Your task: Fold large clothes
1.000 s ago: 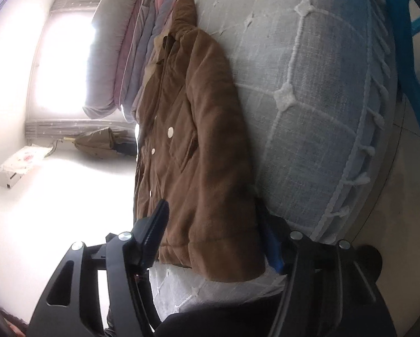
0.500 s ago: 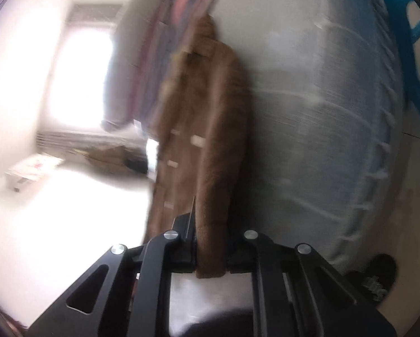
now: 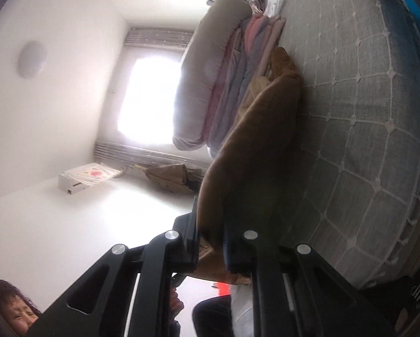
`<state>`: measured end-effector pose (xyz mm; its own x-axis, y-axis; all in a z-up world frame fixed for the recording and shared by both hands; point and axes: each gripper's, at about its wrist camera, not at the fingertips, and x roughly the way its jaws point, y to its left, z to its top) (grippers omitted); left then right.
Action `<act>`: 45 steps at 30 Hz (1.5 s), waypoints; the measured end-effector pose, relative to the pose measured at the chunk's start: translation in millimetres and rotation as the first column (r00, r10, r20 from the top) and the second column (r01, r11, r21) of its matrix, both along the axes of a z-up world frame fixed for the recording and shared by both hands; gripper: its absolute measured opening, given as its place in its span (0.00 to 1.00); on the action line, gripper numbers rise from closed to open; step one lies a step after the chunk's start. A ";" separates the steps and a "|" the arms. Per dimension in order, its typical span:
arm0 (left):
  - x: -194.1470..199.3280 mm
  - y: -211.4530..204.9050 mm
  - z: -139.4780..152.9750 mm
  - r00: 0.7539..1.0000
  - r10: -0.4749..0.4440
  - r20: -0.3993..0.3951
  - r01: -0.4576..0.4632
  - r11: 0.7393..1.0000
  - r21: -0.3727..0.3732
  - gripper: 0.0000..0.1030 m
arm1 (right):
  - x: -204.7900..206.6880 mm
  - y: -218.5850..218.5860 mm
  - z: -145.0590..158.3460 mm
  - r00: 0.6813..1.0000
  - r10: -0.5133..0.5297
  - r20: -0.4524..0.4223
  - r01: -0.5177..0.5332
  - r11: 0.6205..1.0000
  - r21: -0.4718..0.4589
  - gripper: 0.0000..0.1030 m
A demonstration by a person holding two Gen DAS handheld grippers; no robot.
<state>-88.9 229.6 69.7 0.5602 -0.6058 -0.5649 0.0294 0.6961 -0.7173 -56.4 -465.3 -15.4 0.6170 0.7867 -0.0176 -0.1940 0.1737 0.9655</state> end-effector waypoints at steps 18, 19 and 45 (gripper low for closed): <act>-11.7 27.9 -80.2 0.983 0.036 -0.179 -0.035 0.999 0.008 0.15 | 33.6 -53.3 -81.3 0.925 -0.196 -0.326 0.036 0.899 -0.436 0.95; -10.6 27.5 -80.3 0.982 0.037 -0.183 -0.035 0.999 0.010 0.15 | 35.6 -52.1 -84.3 0.924 -0.201 -0.325 0.033 0.889 -0.456 0.95; 4.1 37.3 -119.6 0.955 0.026 -0.295 -0.038 0.999 -0.036 0.56 | 36.9 -26.8 -108.3 0.947 0.166 -0.276 -0.211 0.967 -0.142 0.24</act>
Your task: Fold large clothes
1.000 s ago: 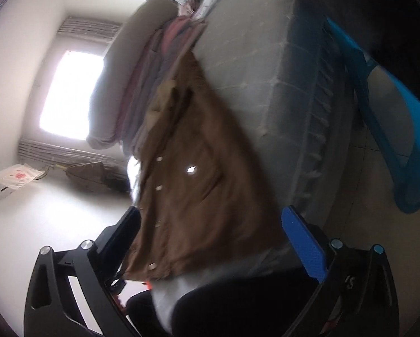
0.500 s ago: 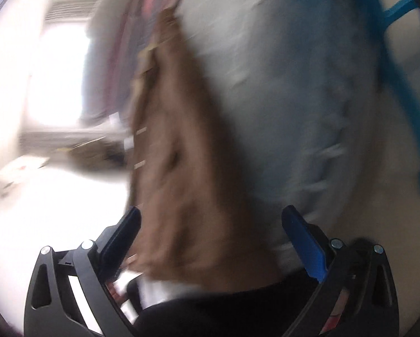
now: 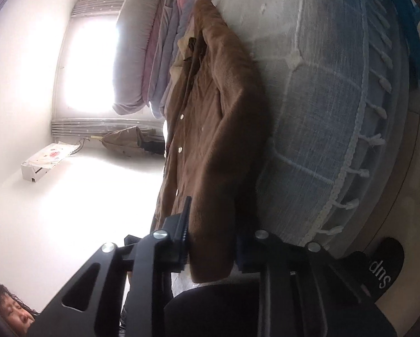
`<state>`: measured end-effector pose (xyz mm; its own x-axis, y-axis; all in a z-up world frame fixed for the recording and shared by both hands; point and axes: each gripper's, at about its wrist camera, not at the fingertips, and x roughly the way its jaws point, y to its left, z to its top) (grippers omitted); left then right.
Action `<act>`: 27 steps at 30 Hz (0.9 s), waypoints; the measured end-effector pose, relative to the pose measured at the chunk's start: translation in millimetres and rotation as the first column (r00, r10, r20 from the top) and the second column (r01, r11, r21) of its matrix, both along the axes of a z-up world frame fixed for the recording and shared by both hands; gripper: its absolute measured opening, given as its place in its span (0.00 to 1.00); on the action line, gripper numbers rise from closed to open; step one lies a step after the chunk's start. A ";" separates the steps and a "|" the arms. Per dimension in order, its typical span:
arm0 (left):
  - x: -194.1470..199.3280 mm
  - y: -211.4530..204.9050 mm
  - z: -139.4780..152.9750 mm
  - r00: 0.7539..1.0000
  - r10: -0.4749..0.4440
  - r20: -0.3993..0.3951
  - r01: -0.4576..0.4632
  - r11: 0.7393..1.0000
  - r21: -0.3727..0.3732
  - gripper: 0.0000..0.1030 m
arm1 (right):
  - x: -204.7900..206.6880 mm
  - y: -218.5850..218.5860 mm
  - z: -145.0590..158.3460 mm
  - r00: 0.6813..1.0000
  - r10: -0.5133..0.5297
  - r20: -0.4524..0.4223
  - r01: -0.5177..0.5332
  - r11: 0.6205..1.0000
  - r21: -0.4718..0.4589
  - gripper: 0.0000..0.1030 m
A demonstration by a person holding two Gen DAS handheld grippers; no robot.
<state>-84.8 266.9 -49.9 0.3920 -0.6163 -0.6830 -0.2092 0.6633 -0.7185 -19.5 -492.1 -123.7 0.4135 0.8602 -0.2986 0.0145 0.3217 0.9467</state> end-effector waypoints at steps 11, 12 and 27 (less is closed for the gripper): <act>17.9 -14.2 -23.4 0.999 -0.043 -0.005 0.043 0.996 -0.077 0.69 | 21.4 21.5 -2.3 0.997 0.038 -0.066 -0.038 0.999 0.002 0.82; 18.6 -15.8 -21.5 0.999 -0.045 0.006 0.045 0.997 -0.059 0.68 | 21.4 21.5 -1.2 0.997 0.037 -0.067 -0.037 0.999 -0.005 0.82; 16.9 -37.3 42.3 0.991 -0.042 0.126 0.044 0.999 -0.011 0.11 | -9.5 28.5 53.3 0.988 -0.134 0.078 0.124 0.985 0.123 0.13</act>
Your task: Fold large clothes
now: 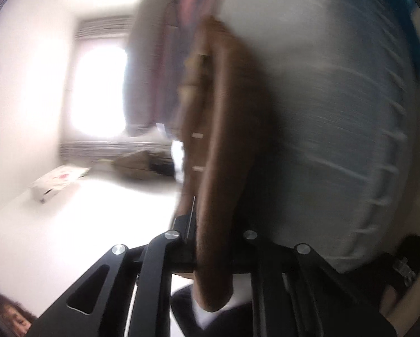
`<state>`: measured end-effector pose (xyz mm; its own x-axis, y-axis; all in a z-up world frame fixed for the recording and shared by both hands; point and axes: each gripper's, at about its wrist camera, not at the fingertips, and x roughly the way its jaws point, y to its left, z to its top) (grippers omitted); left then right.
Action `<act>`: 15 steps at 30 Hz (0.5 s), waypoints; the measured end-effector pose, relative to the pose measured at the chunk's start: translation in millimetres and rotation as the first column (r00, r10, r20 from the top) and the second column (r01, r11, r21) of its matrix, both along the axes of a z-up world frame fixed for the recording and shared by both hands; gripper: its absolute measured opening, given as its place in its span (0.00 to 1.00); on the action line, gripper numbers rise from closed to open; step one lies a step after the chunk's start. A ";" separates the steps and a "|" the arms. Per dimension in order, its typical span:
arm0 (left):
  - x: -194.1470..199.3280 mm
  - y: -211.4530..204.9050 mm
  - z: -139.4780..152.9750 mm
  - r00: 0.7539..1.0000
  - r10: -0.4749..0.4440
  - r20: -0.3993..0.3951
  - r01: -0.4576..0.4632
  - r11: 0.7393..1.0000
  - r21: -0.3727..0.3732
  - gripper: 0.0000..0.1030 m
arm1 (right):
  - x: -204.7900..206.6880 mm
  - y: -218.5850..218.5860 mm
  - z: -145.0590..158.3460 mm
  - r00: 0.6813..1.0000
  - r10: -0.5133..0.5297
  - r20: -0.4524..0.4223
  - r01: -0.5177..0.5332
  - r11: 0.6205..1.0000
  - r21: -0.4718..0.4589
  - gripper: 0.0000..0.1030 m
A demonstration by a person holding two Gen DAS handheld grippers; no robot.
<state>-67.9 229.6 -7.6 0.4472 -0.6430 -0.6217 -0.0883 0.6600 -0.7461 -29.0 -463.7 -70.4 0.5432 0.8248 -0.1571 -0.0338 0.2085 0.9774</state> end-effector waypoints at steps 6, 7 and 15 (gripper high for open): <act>-5.8 -15.8 63.9 0.991 -0.022 0.135 0.026 0.999 -0.026 0.09 | -7.3 9.3 43.7 0.993 -0.014 0.117 0.004 0.996 0.084 0.13; -7.4 -19.1 71.0 0.989 -0.023 0.146 0.029 0.999 -0.036 0.09 | -12.1 10.2 45.6 0.992 -0.016 0.122 0.004 0.995 0.099 0.13; -39.2 -32.8 122.6 0.971 -0.061 0.229 0.077 0.995 -0.063 0.09 | -53.1 -10.7 57.8 0.990 -0.048 0.134 0.028 0.989 0.148 0.13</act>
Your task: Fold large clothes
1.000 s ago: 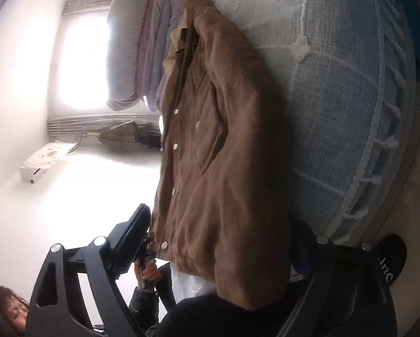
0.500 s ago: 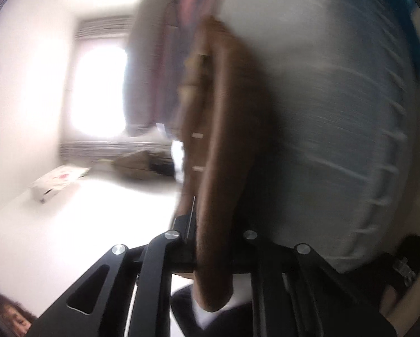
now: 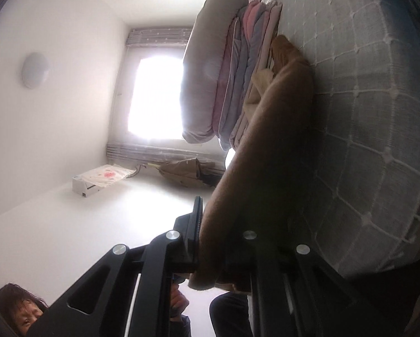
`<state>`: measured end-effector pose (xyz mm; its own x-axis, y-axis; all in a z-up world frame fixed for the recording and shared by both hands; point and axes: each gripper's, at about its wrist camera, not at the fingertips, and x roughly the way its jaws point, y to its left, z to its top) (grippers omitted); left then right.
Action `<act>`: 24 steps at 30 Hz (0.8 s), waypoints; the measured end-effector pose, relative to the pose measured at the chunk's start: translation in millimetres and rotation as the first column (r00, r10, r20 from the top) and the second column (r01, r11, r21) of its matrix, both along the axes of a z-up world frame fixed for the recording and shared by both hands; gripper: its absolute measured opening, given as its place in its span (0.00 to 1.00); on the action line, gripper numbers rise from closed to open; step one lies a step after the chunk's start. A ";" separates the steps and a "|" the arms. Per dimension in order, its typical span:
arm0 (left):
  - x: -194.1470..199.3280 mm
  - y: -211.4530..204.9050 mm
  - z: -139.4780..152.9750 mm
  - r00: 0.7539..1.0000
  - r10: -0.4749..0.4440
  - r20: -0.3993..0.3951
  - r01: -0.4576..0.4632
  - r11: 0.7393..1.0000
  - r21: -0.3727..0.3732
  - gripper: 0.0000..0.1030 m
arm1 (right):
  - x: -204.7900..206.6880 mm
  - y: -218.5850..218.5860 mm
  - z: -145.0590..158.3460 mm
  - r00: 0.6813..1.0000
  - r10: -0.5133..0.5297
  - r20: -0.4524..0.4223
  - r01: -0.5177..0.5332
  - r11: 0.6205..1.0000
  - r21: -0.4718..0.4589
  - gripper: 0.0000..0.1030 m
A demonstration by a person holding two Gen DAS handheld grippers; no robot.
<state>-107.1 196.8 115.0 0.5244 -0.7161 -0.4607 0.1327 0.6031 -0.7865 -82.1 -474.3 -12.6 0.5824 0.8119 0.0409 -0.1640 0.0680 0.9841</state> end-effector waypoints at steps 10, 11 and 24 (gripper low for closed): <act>-97.2 24.6 13.5 1.000 -0.020 0.016 0.020 1.000 0.015 0.09 | -101.4 -11.4 15.8 1.000 -0.013 0.018 0.013 1.000 -0.007 0.13; -101.1 29.3 5.8 1.000 -0.016 -0.008 0.016 1.000 0.014 0.09 | -113.2 -14.6 9.2 1.000 -0.011 -0.011 0.011 0.999 -0.039 0.13; -103.8 52.4 -125.6 0.949 -0.043 -0.313 0.052 0.998 0.022 0.16 | -125.8 -53.2 -62.0 0.959 -0.059 -0.276 0.025 0.992 -0.123 0.76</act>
<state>-210.9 249.2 -10.6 0.3167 -0.7204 -0.6170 -0.0874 0.6256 -0.7753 -207.9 -527.6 -74.6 0.5907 0.7758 -0.2218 0.1207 0.1868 0.9750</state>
